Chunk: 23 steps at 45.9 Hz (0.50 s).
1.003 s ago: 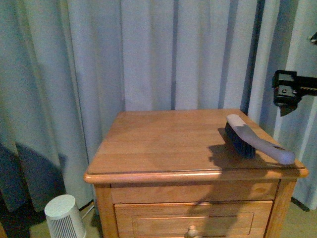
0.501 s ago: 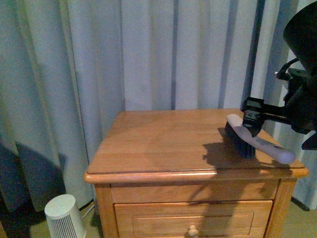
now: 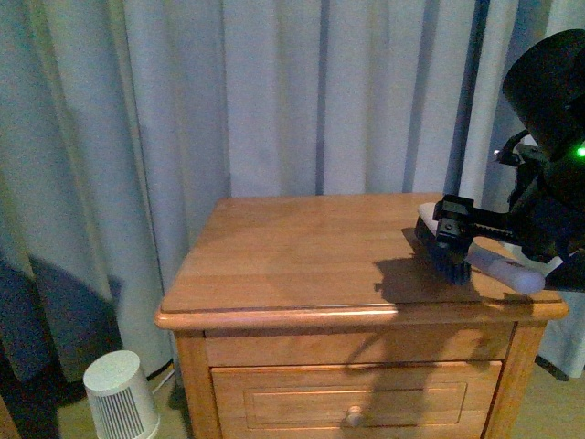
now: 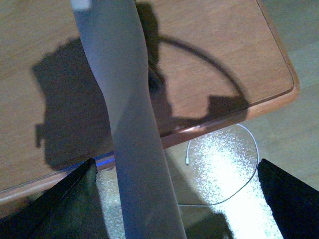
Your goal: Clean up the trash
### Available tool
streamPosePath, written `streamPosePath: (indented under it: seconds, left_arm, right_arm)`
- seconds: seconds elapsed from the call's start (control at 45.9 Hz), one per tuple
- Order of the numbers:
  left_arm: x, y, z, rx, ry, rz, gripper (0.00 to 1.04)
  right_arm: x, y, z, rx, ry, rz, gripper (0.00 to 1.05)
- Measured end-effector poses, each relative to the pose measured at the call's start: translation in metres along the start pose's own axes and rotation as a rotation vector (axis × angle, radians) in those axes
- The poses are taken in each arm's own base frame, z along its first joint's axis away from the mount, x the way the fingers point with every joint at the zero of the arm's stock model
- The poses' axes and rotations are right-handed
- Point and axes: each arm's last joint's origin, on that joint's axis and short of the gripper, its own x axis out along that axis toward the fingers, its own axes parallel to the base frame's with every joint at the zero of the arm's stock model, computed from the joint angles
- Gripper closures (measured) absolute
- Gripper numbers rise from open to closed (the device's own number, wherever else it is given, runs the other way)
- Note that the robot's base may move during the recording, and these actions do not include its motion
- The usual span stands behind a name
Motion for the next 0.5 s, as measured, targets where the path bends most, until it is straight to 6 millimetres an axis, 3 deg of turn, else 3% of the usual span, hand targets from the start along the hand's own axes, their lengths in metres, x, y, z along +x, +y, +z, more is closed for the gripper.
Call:
streamPosePath:
  seconds: [0.131, 0.392, 0.501]
  left_arm:
    - [0.0, 0.0, 0.0, 0.0, 0.0, 0.0, 0.76]
    - [0.0, 0.0, 0.0, 0.0, 0.0, 0.0, 0.76]
    - [0.0, 0.0, 0.0, 0.0, 0.0, 0.0, 0.76]
  right_arm:
    - [0.0059, 0.0001, -0.0028, -0.002, 0.013, -0.003, 0.26]
    - [0.0093, 0.0039, -0.0014, -0.009, -0.021, 0.007, 0.78]
    - [0.0078, 0.0042, 0.0, -0.029, -0.054, 0.007, 0.84]
